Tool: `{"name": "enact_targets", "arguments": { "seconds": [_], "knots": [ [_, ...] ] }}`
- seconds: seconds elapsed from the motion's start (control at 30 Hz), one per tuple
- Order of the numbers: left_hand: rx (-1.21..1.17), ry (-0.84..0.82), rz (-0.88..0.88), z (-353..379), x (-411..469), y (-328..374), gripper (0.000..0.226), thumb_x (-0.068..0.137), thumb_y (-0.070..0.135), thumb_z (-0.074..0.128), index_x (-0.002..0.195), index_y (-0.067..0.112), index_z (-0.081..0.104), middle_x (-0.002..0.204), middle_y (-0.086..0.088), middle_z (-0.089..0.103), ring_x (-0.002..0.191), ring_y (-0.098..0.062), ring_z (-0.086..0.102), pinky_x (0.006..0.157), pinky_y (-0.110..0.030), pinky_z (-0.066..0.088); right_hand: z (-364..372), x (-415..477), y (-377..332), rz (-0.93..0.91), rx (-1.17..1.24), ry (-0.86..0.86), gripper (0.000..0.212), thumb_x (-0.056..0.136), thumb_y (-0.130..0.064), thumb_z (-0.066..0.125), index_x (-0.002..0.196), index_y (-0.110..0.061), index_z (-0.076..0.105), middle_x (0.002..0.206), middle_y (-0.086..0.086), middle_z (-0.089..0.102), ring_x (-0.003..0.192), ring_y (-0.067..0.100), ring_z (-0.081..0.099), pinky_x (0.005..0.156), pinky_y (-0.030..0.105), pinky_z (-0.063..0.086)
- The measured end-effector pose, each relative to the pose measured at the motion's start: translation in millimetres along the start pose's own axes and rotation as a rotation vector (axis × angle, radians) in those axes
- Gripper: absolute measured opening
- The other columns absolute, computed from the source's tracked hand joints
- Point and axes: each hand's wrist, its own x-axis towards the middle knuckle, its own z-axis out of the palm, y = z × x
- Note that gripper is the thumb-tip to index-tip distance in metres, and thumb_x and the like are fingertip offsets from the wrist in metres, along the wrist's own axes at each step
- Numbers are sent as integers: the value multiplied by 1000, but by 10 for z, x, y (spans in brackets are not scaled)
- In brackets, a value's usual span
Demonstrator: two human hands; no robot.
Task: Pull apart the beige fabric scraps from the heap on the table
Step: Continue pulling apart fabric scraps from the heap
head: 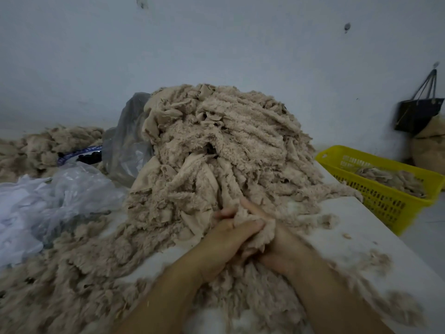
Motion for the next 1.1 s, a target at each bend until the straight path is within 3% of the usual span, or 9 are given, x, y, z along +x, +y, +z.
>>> {"name": "enact_targets", "arguments": {
  "seconds": [0.2,0.3,0.37,0.5,0.6,0.67,0.8,0.93,1.1],
  "knots": [
    [53,-102,-13,-46,-43,-9,35,66,53,73,73,19,73,71,-15,65,68,-25,59,67,-31,48,-197,108,-163,-209,504,391,41,100,-20,49,67,-10,71,65,-1,62,53,6,62,54,17,53],
    [-145,-123,41,-93,-54,39,28,79,42,73,58,23,70,51,7,54,42,-5,48,43,-17,37,-457,52,-276,-280,621,525,26,104,-25,45,89,-13,63,78,-3,63,65,6,62,66,20,50],
    [-382,-11,128,-175,19,54,33,90,44,65,65,22,67,55,3,49,42,-6,40,42,-18,29,-483,22,-256,-302,421,461,41,104,-46,38,109,-17,66,105,-5,73,94,11,70,80,26,51],
    [-1013,130,210,-375,130,89,38,94,40,48,102,9,69,83,-3,66,67,-10,62,63,-22,56,-112,36,-60,-156,-211,75,51,96,-61,43,128,-26,61,125,-7,69,116,11,64,89,24,55],
    [-1197,182,262,-552,128,56,45,100,41,45,102,7,75,94,-3,71,78,-11,68,70,-23,59,28,10,110,-54,-870,-44,20,88,-59,63,103,-45,65,96,-31,68,92,-8,64,72,4,46],
    [-1242,261,299,-653,123,50,41,101,39,45,99,10,74,91,-2,71,69,-7,65,68,-17,54,-12,-6,107,-63,-1060,28,19,90,-51,64,81,-35,65,73,-20,66,69,-5,60,58,9,42],
    [-1277,467,321,-831,136,44,32,107,33,38,94,15,62,76,2,59,49,-4,47,44,-13,37,-156,-58,-142,-57,-530,266,24,98,-33,57,77,-32,69,57,-9,60,53,4,56,54,17,43],
    [-1123,539,320,-845,154,53,31,106,36,40,95,16,60,75,3,55,50,-4,45,42,-14,35,-232,-83,-211,-99,156,213,15,86,-30,69,78,-21,60,62,-4,45,58,12,50,54,23,45],
    [-450,410,280,-528,85,33,46,101,51,43,83,20,72,77,-1,68,69,-15,66,59,-26,51,-184,-57,-196,-125,310,150,24,83,-34,70,91,-15,58,69,2,50,60,14,52,54,27,48]
  ]
}}
